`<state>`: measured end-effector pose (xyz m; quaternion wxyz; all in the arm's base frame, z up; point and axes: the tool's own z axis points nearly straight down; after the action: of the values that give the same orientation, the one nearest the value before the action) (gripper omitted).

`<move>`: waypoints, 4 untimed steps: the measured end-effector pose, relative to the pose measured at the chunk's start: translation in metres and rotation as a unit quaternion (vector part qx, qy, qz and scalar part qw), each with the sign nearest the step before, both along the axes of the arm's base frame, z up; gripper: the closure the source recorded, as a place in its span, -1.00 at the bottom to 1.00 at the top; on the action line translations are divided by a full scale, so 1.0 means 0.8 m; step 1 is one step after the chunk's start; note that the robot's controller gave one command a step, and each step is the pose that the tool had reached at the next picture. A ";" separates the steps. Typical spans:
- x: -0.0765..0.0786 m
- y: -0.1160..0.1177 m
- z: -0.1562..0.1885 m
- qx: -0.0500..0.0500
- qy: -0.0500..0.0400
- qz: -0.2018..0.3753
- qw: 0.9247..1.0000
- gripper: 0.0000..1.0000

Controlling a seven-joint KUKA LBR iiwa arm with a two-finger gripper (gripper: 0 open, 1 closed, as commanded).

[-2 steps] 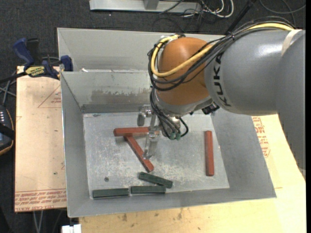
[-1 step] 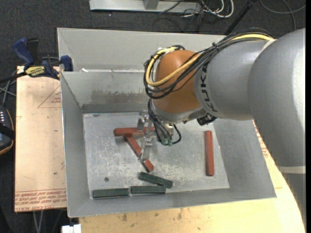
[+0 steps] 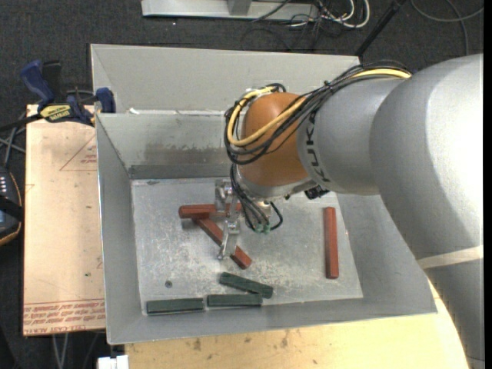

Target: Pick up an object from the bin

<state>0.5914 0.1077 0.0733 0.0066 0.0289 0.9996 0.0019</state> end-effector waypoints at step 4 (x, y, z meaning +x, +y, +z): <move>-0.013 0.013 0.006 0.000 0.002 -0.136 0.991 1.00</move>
Offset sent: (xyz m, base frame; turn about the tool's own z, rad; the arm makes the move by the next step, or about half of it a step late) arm 0.0000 0.0000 0.0000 0.0000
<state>0.5813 0.1183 0.0784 0.0045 0.1644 0.9864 0.0010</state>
